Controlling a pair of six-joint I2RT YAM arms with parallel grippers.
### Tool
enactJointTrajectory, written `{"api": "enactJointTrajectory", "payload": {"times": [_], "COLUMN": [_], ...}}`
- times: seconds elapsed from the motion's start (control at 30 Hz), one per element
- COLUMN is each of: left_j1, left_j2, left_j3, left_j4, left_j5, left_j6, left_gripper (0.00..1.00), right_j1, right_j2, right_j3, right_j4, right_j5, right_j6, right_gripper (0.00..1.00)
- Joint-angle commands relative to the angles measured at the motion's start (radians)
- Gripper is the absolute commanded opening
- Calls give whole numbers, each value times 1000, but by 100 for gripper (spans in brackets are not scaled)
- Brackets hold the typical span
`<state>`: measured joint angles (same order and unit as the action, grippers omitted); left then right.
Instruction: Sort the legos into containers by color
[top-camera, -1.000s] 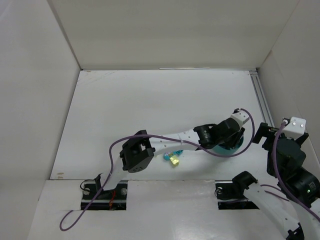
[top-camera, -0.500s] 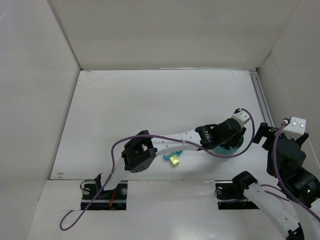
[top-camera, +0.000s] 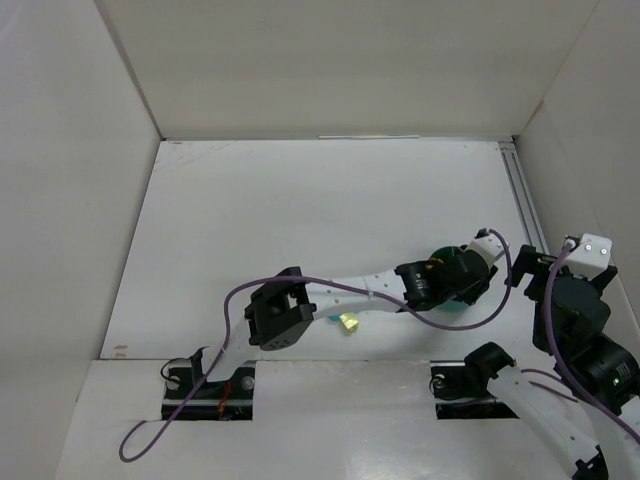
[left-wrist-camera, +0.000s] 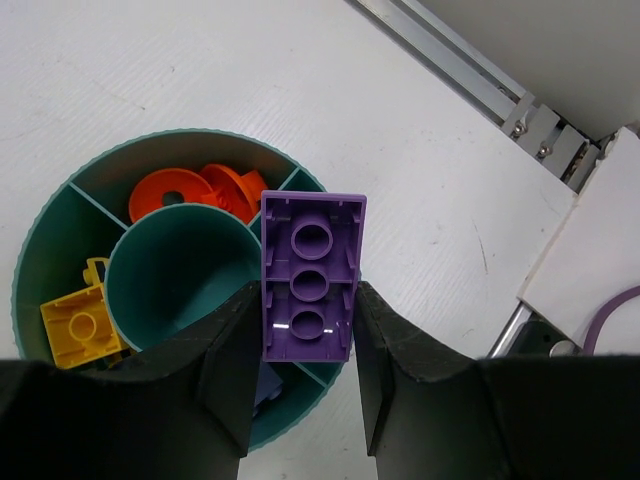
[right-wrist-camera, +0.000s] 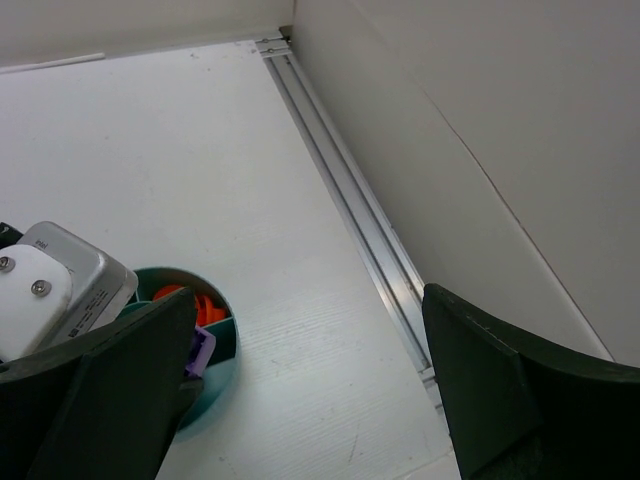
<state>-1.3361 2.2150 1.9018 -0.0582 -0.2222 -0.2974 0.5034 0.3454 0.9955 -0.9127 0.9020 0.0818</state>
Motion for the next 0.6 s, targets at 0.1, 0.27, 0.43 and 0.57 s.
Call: {"api": "enactJointTrajectory", "payload": {"times": [0.1,0.27,0.43,0.57], "left_j1": [-21,-21,-21,-21], "left_j2": [-55,-55,-34,-12], "left_j3": [-15,-24,-15,6], "left_j4": [20,20,11,0], "left_j5": [-23,-48,-83,-120], "left_j6": [52,52,43,18], "left_gripper": [32,36,51,52], "right_j1": [-5,-5,-5,-5], "right_j2": [-17,-36,-45,-45], "right_j3": [-11,-11,-11,-11], "right_j4": [32,41,41,41], "right_j5": [-23,-23,-23,-23], "right_j6": [-10,-10,-10,-19], "right_gripper": [99,99,99,99]}}
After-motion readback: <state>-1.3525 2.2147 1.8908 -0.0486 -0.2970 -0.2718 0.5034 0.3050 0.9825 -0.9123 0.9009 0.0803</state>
